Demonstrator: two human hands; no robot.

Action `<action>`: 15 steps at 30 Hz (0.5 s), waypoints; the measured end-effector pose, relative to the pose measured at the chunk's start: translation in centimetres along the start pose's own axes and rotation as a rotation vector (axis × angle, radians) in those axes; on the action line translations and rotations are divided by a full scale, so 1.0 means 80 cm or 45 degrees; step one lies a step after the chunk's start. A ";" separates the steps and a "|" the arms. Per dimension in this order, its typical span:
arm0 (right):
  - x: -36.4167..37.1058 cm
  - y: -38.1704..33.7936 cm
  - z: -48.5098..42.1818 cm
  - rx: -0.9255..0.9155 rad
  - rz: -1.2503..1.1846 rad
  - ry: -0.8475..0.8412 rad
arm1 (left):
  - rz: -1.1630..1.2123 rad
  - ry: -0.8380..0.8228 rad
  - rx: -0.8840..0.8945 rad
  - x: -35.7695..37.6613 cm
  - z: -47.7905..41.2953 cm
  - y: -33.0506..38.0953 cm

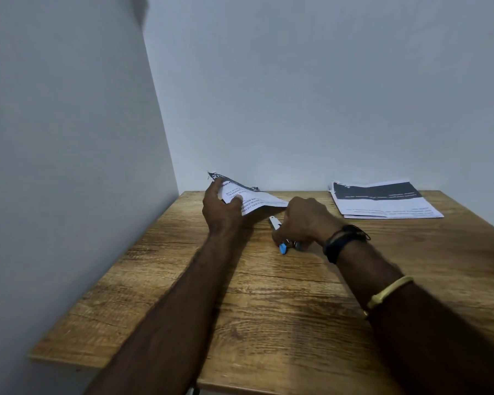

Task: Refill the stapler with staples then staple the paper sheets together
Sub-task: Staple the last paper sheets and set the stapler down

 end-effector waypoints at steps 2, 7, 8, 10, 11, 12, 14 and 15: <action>0.006 0.002 -0.004 0.002 0.022 0.027 | 0.021 -0.012 -0.012 0.001 0.001 0.002; 0.010 0.009 -0.010 0.021 -0.071 0.032 | 0.159 -0.031 -0.052 0.004 0.003 0.003; 0.006 0.012 -0.010 0.041 -0.106 0.058 | 0.214 -0.031 -0.073 0.004 0.004 0.004; -0.007 0.022 -0.012 0.089 -0.213 0.178 | 0.363 -0.033 -0.141 0.005 0.005 0.004; -0.015 0.028 -0.012 0.121 -0.320 0.279 | 0.452 -0.038 -0.188 0.006 0.006 0.004; -0.021 0.035 -0.012 0.159 -0.478 0.382 | 0.550 -0.052 -0.245 0.008 0.008 0.005; -0.021 0.049 -0.013 0.259 -0.953 0.456 | 0.732 -0.104 -0.358 0.010 0.016 0.010; -0.016 0.055 -0.015 0.311 -1.208 0.421 | 0.802 -0.130 -0.400 0.010 0.020 0.013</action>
Point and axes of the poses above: each hand's wrist, its own z-axis away from the middle knuckle, its own x-axis out of the palm, y = z × x, the point moved 5 cm from there along -z, towards the middle knuckle, and after that the axes turned 1 degree about x, right-handed, at the moved point
